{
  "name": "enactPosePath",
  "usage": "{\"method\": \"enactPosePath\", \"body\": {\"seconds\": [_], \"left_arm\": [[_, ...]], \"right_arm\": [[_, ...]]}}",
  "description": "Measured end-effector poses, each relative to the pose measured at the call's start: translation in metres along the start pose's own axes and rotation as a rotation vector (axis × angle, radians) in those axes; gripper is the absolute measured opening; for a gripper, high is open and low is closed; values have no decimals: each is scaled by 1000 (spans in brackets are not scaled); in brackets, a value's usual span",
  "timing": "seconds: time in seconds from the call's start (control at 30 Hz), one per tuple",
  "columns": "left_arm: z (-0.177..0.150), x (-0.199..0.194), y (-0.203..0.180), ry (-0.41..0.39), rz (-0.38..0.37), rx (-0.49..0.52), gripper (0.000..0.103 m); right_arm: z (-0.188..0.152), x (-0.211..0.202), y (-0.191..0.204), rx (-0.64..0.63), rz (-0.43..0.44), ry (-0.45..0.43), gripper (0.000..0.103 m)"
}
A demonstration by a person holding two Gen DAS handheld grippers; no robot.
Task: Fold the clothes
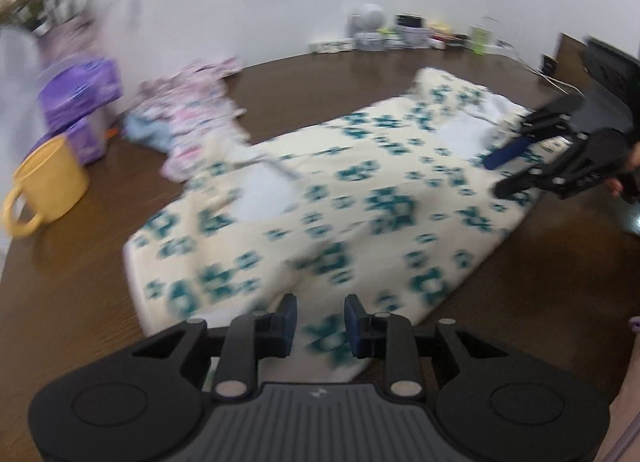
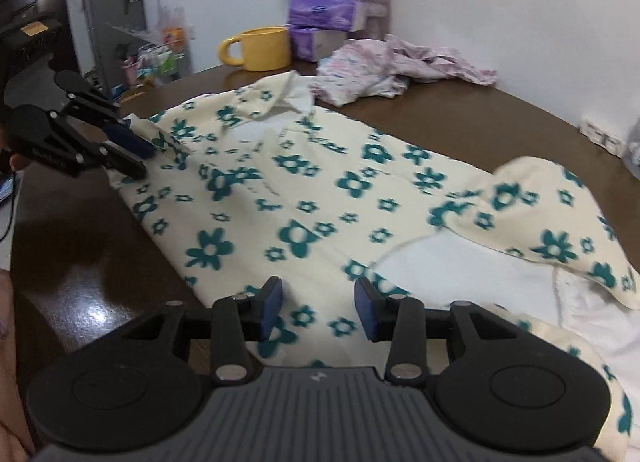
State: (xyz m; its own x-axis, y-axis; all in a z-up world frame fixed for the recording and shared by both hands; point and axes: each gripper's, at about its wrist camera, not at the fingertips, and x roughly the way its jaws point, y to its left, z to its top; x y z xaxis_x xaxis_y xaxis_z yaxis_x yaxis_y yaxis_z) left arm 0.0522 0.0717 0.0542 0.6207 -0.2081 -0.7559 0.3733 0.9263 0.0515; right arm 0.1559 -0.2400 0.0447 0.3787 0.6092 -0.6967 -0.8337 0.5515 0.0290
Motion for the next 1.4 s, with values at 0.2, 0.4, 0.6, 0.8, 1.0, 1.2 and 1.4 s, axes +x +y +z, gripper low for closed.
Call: {"method": "enactPosePath", "body": {"seconds": [0.2, 0.4, 0.6, 0.8, 1.0, 1.2, 1.4], "left_arm": [[-7, -5, 31, 16, -44, -63, 20], [-11, -13, 49, -23, -41, -126, 20], [-13, -16, 56, -36, -69, -168, 20], [-12, -34, 51, -66, 4, -131, 30], [-4, -14, 57, -10, 2, -108, 30], [3, 3, 51, 66, 22, -7, 19], [9, -20, 42, 32, 1, 8, 6]], "right_arm": [[-5, -8, -7, -1, -45, 27, 44], [-7, -12, -12, 18, -77, 36, 44], [-10, -11, -12, 40, -82, 30, 45], [-9, -11, -11, 45, -90, 28, 46], [-9, -10, -10, 49, -95, 24, 47], [-10, -10, -8, 55, -101, 14, 49], [-10, -7, -5, 47, -100, 12, 53]]}}
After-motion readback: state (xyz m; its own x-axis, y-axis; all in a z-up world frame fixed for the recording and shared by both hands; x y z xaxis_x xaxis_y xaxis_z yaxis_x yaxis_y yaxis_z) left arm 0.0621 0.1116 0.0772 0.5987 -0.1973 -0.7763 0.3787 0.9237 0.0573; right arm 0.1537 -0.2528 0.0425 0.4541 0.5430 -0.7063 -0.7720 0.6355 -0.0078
